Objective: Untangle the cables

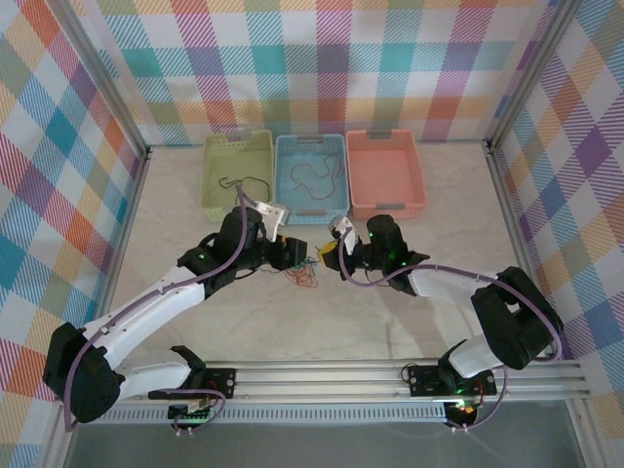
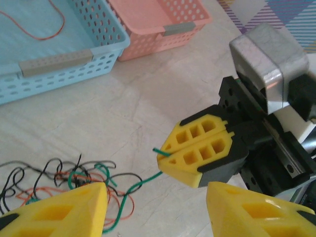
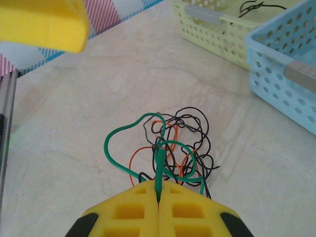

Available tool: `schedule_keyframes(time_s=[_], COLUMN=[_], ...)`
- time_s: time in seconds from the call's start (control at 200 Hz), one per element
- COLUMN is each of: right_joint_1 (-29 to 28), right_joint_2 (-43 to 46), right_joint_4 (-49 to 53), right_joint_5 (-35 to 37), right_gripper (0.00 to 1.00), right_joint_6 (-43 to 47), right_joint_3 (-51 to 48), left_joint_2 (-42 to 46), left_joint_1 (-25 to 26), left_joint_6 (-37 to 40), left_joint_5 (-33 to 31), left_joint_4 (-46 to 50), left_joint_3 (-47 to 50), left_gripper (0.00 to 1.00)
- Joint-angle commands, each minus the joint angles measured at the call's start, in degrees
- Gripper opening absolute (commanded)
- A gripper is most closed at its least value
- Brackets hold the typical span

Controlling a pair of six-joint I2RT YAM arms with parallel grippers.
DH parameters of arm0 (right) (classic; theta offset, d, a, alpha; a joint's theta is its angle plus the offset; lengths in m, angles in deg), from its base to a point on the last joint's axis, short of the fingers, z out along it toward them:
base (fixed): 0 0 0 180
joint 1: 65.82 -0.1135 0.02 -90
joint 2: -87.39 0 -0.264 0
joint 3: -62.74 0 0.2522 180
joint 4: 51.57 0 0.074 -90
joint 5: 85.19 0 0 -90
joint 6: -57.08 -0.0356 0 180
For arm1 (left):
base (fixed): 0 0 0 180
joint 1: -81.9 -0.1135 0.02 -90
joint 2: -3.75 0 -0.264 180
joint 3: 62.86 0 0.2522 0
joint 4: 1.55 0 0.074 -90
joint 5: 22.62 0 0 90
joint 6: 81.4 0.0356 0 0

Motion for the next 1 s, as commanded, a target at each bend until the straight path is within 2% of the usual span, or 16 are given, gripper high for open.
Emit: schedule_keyframes(time_s=[0.0,0.185,0.555,0.83,0.995], right_joint_1=[-0.31,-0.26,1.3,4.59,5.33], right_joint_2=[2.65,3.68,1.89,-1.02,-0.51], right_joint_4=[-3.82,-4.89,-1.5,-0.4,-4.23], right_joint_5=[-4.79,-5.58,-0.2,-2.67,-6.53], right_gripper=[0.0,0.0,0.0,0.0,0.0], right_joint_6=[2.57,2.09,-2.45,-7.87,-9.15], right_joint_3=[-1.55,-2.28,-0.23,1.71,0.31], left_joint_2=[-0.58,-6.45,-15.59,-16.11,-16.77], left_joint_1=[0.41,0.57,2.05,2.53,2.68], left_joint_6=[3.54,4.84,4.54,3.73,4.56], left_joint_5=[2.12,4.84,7.61,8.11,6.15], left_joint_4=[-2.14,1.03,8.49,7.81,9.06], left_joint_3=[0.82,-2.16,-8.12,-8.1,-8.73], left_gripper=[0.55,0.56,0.54,0.54,0.55])
